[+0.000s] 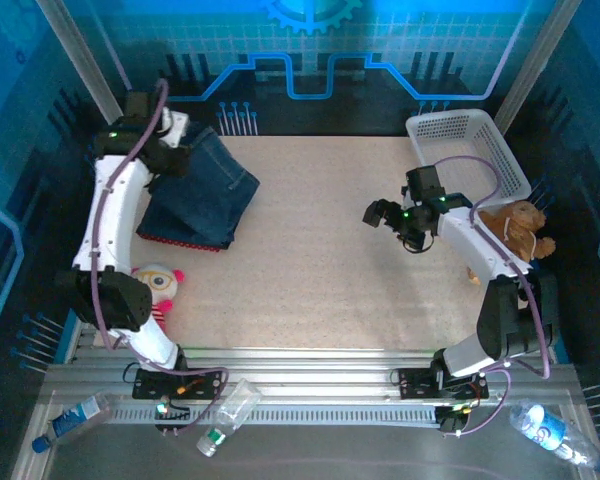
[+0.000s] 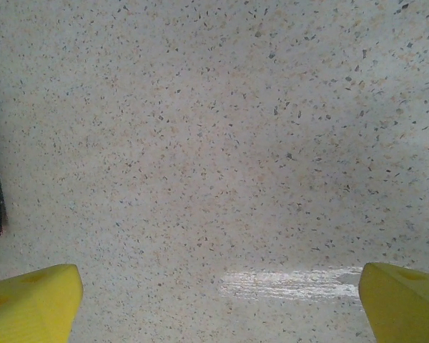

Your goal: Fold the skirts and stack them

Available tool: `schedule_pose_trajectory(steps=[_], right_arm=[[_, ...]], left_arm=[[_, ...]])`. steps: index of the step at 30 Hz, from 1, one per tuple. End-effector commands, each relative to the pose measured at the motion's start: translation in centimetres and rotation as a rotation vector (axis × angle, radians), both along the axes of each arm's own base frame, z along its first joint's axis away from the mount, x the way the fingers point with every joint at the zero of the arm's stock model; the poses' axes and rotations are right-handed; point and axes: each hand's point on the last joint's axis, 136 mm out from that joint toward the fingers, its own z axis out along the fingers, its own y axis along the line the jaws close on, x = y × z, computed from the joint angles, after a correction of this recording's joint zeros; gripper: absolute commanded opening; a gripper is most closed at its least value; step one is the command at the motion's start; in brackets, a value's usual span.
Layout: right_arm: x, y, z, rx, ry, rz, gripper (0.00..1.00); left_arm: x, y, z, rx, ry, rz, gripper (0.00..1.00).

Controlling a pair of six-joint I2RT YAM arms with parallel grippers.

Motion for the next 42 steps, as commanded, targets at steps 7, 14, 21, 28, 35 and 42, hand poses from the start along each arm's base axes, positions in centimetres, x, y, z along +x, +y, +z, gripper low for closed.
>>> schedule_pose_trajectory(steps=[7, 14, 21, 28, 35, 42], right_arm=[[0.3, 0.0, -0.8, 0.029, 0.044, -0.022, 1.00], [-0.2, -0.1, -0.9, 0.025, 0.050, -0.026, 1.00], [-0.4, -0.2, -1.0, 0.027, 0.060, -0.033, 1.00], [-0.1, -0.1, -0.5, 0.025, 0.054, -0.030, 1.00], [0.0, -0.1, -0.5, 0.021, 0.052, -0.028, 1.00], [0.3, -2.1, 1.2, -0.080, -0.031, -0.052, 1.00]], left_arm=[[3.7, 2.6, -8.3, -0.254, 0.034, -0.073, 0.00], [5.6, 8.9, -12.9, -0.271, 0.017, 0.199, 0.00], [4.7, 11.7, -15.6, -0.272, 0.038, 0.426, 0.00], [2.5, 13.8, -17.3, -0.233, 0.115, 0.598, 0.00], [0.3, 14.7, -13.8, -0.285, 0.108, 0.740, 0.46], [-2.5, 14.4, -8.2, -0.407, -0.085, 0.845, 0.99]])
